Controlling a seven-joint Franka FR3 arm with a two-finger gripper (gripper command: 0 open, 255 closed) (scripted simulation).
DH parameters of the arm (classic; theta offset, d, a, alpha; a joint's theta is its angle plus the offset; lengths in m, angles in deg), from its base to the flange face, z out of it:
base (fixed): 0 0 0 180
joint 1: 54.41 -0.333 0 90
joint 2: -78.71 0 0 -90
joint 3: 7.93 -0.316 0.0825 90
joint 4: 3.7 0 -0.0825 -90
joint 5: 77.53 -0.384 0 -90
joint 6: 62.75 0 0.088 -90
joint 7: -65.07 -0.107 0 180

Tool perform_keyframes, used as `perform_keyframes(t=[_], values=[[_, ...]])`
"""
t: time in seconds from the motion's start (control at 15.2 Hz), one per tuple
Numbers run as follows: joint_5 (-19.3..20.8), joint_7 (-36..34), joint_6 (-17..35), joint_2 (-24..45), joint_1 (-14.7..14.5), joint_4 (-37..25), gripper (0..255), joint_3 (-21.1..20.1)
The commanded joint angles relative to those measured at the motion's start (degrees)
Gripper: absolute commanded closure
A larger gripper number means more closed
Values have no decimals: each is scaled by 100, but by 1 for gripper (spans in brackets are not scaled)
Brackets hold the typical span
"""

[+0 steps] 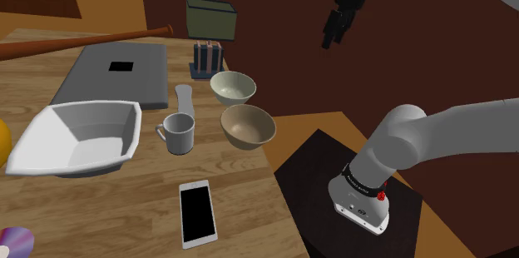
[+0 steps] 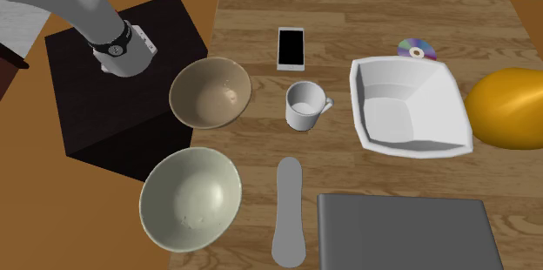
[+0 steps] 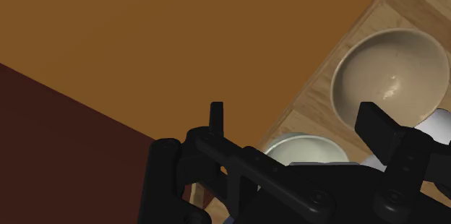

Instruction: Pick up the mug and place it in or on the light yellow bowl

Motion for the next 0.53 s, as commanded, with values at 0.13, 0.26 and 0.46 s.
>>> perform_keyframes(t=[0.13, 0.26, 0.46], values=[[-158, -236, 261, 71, -61, 181, 0, -178], [-312, -467, 531, 172, -125, 335, 0, -358], [-531, -804, 950, 382, -225, 514, 0, -630]])
